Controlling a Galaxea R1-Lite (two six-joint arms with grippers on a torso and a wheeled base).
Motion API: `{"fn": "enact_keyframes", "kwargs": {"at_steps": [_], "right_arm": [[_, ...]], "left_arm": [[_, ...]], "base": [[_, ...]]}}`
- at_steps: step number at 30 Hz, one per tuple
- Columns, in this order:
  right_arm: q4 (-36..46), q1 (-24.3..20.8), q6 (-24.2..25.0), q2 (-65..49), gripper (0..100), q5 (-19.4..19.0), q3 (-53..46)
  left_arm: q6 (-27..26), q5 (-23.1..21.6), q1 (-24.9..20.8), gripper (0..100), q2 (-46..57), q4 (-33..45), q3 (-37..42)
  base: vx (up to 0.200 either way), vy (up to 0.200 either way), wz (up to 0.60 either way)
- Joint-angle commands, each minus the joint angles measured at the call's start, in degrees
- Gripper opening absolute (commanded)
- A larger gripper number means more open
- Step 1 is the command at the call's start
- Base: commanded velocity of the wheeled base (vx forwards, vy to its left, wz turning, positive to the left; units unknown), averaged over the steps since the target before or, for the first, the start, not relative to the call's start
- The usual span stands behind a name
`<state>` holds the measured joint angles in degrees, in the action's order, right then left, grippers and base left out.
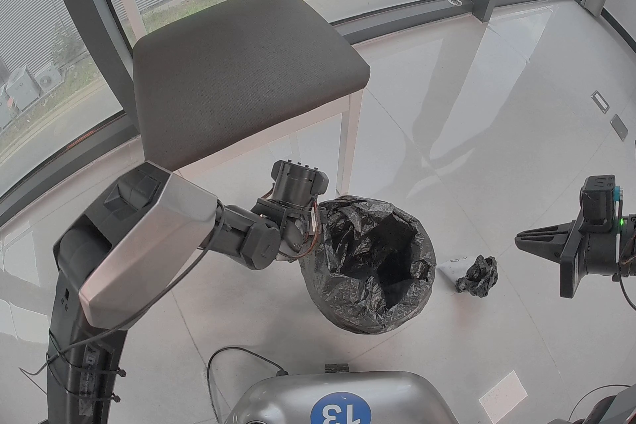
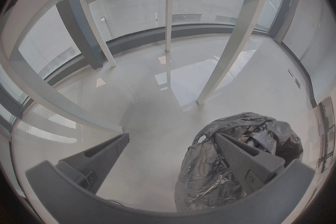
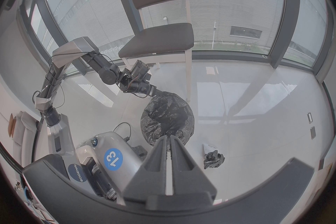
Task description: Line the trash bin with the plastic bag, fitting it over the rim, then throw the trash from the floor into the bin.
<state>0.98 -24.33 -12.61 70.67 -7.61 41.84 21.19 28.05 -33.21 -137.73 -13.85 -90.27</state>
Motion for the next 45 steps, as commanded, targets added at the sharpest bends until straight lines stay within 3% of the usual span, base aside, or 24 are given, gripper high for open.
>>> {"fn": "enact_keyframes", "kwargs": {"at_steps": [1,17,29,39,45], "right_arm": [[0.0,0.2,0.0,-0.1,0,0.0,0.0],[0.1,0.2,-0.1,-0.4,0,0.0,-0.1],[0.0,0.5,0.0,-0.2,0,0.0,-0.4],[0.0,1.1,0.0,-0.4,0,0.0,-0.9],[0.0,1.2,0.0,-0.6,0,0.0,-1.2]], "left_arm": [[0.1,0.0,-0.4,100,-2.3,0.0,-0.9],[0.7,0.2,-0.6,100,-5.6,0.0,-1.7],[4.9,0.2,-0.5,100,3.8,2.8,-1.8],[9.4,0.2,0.9,100,3.3,7.5,3.1],[10.1,0.1,-1.2,100,1.9,6.9,3.2]], "base": [[0.0,0.0,0.0],[0.0,0.0,0.0],[0.0,0.0,0.0],[0.0,0.0,0.0],[0.0,0.0,0.0]]}}
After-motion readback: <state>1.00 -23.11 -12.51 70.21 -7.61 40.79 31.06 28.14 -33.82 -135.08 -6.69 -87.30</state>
